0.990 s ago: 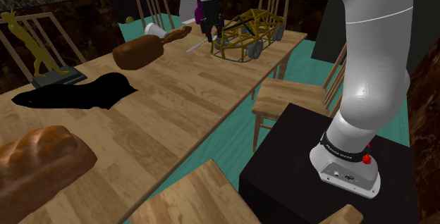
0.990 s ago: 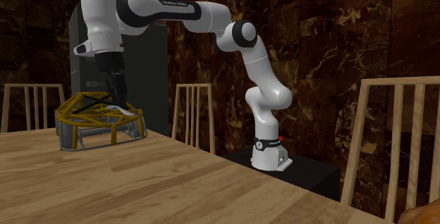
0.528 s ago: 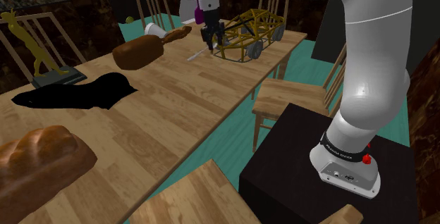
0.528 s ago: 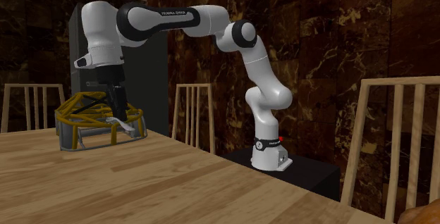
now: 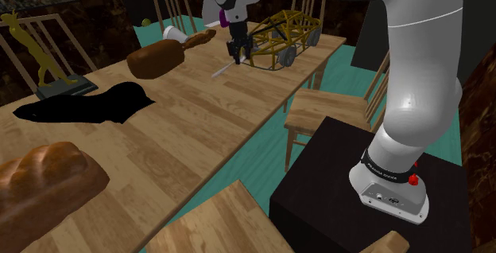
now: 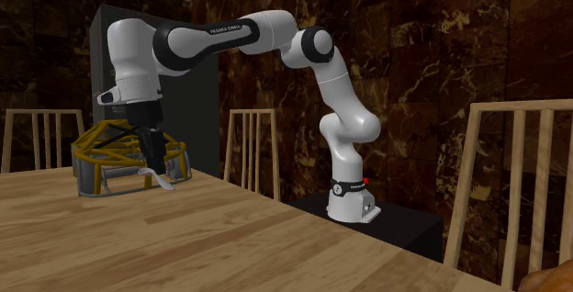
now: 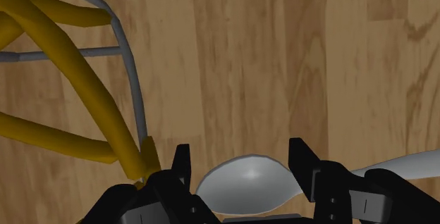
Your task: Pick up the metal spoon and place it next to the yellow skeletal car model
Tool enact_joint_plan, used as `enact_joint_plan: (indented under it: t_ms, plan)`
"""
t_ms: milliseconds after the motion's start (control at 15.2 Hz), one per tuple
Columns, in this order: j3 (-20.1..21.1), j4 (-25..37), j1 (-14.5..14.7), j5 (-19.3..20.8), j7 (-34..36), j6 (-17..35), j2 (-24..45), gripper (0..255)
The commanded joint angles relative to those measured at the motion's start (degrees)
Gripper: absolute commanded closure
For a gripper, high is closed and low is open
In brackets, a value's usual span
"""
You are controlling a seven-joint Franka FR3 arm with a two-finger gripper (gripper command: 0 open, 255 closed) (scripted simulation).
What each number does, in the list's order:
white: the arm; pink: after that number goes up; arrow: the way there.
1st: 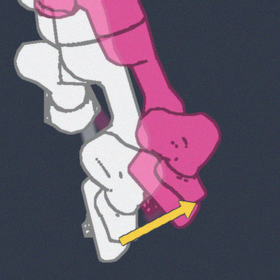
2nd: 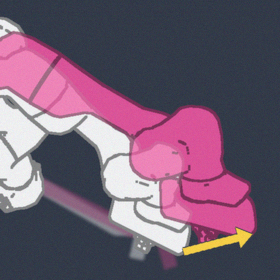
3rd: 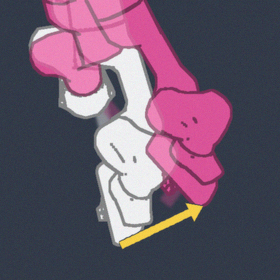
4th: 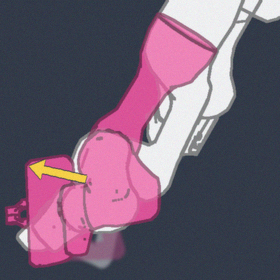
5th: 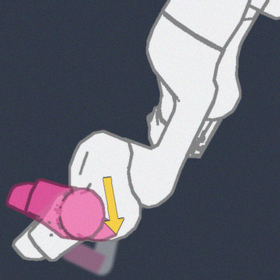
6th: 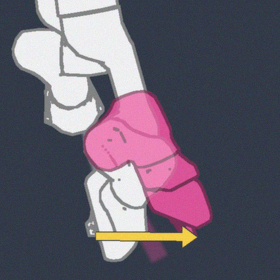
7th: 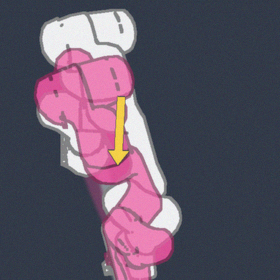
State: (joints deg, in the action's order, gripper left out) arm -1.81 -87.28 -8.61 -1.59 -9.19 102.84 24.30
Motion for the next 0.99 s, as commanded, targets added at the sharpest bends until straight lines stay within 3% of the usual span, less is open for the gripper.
enact_joint_plan:
  t_ms: [0, 528, 924]
  plan:
    - [-0.1, -1.1, -0.1, 0.0, 0.0, 1.4, 0.7, 255]
    - [0.1, -4.4, -0.2, 0.0, -0.1, 6.7, 2.7, 255]
    - [0.2, -4.4, -0.3, 0.1, -0.1, 6.7, 2.7, 255]
